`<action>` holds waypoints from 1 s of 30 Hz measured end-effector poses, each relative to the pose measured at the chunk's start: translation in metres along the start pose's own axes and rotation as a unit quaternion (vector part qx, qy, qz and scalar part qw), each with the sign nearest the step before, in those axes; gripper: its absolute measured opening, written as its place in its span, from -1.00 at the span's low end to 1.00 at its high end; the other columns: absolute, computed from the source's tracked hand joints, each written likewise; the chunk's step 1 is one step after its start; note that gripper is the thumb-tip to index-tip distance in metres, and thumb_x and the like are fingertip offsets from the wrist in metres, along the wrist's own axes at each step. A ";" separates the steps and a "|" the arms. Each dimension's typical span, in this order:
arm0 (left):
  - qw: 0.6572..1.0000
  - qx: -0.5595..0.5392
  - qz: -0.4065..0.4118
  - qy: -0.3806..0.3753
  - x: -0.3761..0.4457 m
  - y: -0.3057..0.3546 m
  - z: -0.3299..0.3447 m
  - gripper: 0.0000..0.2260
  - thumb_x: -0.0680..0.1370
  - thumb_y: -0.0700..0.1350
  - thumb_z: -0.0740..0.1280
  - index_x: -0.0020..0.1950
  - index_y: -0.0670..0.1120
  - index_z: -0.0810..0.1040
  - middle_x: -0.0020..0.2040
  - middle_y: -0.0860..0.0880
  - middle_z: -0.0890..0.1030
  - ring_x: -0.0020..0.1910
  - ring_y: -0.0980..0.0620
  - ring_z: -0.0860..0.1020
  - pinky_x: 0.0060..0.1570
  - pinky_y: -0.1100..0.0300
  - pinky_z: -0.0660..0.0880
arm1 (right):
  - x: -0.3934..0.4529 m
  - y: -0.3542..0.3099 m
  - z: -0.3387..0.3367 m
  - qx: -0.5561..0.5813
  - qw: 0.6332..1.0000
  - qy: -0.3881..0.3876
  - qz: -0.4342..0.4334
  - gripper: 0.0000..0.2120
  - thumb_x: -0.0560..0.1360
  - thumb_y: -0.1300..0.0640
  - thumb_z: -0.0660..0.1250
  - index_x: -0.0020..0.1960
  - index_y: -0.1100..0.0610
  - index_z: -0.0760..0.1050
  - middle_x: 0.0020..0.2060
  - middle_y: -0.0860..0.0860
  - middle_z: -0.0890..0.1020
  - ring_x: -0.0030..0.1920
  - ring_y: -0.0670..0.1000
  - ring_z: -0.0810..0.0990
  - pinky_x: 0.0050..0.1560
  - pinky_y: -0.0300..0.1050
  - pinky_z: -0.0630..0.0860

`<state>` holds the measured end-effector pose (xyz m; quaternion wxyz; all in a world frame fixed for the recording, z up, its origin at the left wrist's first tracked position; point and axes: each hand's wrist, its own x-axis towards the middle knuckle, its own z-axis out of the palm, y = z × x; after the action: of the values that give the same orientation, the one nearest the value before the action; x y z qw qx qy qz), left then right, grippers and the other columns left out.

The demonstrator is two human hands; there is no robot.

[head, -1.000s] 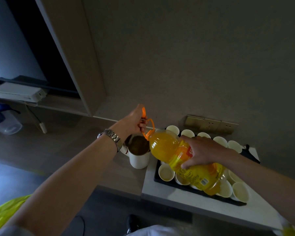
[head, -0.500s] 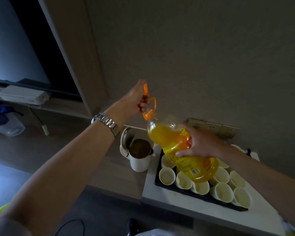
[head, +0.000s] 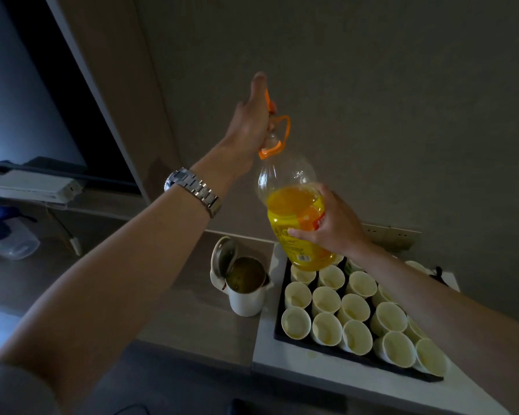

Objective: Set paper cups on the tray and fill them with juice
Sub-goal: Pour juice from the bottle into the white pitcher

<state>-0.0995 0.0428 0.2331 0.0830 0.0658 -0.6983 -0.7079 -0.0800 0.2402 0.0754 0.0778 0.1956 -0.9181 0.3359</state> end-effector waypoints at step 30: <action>0.979 0.191 0.042 -0.058 0.052 -0.109 0.002 -0.54 0.70 0.25 0.04 -0.20 -0.05 0.39 -0.45 0.12 0.39 -0.54 0.29 0.39 -0.47 0.33 0.31 | 0.075 0.018 0.112 0.208 0.964 -0.048 0.161 -0.01 0.21 -0.05 0.70 0.46 -0.05 0.21 0.31 -0.13 0.37 0.36 -0.07 0.39 0.29 -0.17 0.36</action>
<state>-0.1532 0.0347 0.1255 0.0575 0.0097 -0.8263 -0.5602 -0.1566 0.1573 0.0001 -0.0637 0.0734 -0.8501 0.5176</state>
